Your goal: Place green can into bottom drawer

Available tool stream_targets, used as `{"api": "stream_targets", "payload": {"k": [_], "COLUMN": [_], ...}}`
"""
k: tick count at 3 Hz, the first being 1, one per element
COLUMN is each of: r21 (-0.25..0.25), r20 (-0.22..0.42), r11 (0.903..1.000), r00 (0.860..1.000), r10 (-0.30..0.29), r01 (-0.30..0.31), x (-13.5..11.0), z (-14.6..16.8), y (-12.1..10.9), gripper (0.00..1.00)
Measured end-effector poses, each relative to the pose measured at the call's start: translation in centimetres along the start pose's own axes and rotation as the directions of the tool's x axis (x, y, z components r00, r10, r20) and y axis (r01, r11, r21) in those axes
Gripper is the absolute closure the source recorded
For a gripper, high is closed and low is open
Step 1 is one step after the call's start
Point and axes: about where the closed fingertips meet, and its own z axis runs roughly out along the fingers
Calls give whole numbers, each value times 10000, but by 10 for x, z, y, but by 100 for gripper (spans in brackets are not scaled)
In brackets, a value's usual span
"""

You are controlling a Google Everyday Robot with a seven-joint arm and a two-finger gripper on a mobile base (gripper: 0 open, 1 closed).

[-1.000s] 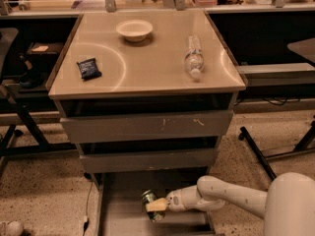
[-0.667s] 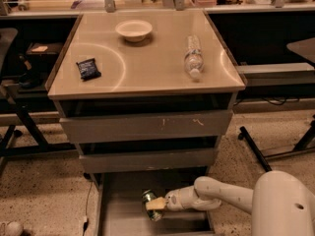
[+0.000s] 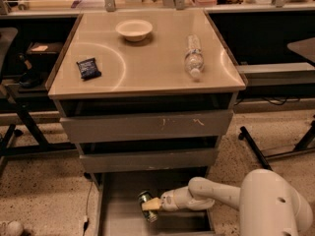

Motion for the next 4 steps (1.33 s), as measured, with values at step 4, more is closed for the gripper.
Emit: {"api": "stream_targets", "payload": {"k": [4], "r21": [658], "r20": [-311], "r11": [9833], "r00": [9847], "r10": [1717], "r01": [-1694], "x": [0], "z": [76], "y": [-81], "gripper": [100]}}
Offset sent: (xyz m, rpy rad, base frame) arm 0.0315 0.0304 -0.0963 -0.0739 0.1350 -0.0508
